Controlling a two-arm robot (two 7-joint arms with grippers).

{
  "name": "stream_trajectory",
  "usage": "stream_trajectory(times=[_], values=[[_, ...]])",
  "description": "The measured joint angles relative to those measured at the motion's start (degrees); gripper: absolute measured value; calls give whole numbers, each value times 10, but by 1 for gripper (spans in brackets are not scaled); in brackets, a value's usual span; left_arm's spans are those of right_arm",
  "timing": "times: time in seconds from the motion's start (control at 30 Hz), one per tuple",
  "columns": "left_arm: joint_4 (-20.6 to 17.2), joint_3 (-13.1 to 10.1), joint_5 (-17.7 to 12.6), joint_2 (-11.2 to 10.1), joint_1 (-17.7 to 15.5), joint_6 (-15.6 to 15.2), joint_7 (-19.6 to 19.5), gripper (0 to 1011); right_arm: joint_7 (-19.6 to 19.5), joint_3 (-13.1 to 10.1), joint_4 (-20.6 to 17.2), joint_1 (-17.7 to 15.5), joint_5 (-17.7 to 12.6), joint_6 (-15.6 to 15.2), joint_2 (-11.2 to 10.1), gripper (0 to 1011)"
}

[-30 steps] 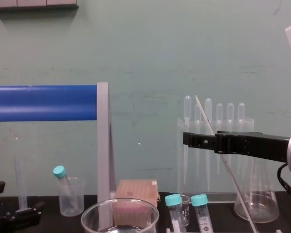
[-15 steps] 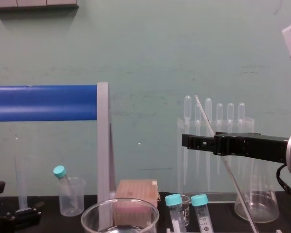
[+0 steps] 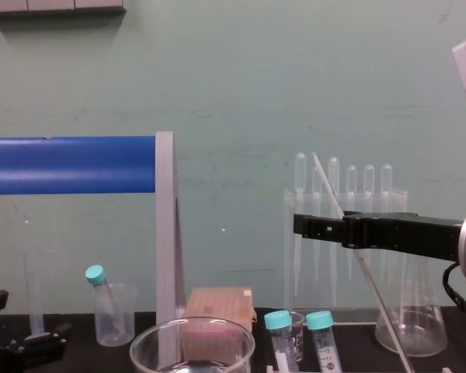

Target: Hold the thermometer with one hand and immerse one end into the beaker, then reinsert it into the test tube rack.

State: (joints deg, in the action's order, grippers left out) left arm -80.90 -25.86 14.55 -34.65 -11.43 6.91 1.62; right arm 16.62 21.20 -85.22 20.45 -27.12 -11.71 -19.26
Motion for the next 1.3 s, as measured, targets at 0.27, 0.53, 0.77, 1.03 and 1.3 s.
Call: stream_trajectory(times=[0.27,0.53,0.77,1.03,1.3], values=[[0,0,0,0,0,0,0,1008,0,0,0,0,0,0,0,713],[0,0,0,0,0,0,0,1008,0,0,-1,0,-1,0,0,481],[0,0,0,0,0,0,0,1008,0,0,-1,0,-1,0,0,226],[0,0,0,0,0,0,0,1008,-1,0,-1,0,-1,0,0,56],[0,0,0,0,0,0,0,1008,0,0,-1,0,-1,0,0,55]])
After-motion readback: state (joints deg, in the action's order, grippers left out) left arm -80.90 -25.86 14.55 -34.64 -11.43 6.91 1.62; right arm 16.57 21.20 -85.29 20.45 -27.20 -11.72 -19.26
